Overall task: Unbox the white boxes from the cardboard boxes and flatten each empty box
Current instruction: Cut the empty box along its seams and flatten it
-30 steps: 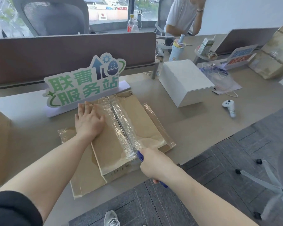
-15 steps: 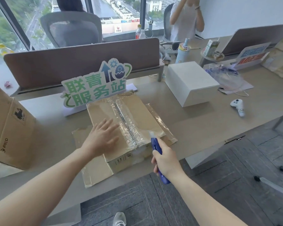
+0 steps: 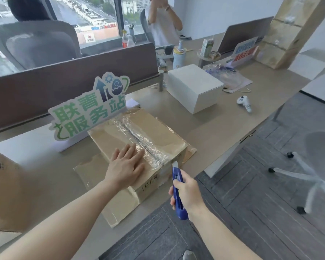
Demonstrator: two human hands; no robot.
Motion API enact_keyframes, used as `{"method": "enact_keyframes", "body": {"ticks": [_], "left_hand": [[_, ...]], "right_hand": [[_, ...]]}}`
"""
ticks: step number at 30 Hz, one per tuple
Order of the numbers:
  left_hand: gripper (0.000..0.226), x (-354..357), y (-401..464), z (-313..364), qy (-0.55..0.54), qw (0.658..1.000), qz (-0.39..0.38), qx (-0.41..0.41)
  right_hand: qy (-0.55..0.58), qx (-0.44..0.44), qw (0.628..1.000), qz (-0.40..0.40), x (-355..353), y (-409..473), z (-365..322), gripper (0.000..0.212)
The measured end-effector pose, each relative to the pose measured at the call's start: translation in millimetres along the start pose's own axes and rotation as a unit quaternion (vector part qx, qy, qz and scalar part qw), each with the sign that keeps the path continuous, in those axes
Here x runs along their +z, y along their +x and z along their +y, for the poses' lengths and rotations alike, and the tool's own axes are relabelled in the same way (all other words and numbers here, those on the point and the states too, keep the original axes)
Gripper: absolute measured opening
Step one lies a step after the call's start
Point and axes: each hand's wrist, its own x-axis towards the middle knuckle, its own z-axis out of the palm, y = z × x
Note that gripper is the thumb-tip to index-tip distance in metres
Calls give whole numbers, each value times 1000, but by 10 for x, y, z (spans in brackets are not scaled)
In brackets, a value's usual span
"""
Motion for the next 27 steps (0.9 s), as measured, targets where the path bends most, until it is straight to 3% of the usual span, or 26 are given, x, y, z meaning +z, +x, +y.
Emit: {"method": "enact_keyframes", "body": {"ticks": [9, 13, 16, 22, 27], "left_hand": [[62, 80, 25, -20, -15, 999, 36, 10], [62, 82, 25, 17, -29, 998, 50, 9], [57, 98, 44, 22, -41, 998, 50, 7], [51, 94, 49, -1, -54, 997, 48, 9], [54, 29, 22, -110, -155, 987, 41, 17]], "right_hand": [[43, 52, 995, 75, 316, -22, -87, 32], [32, 87, 996, 17, 606, -75, 29, 27], [32, 83, 996, 26, 679, -112, 89, 27], [13, 140, 987, -84, 683, -342, 127, 32], [-19, 84, 996, -21, 304, -341, -88, 35]]}}
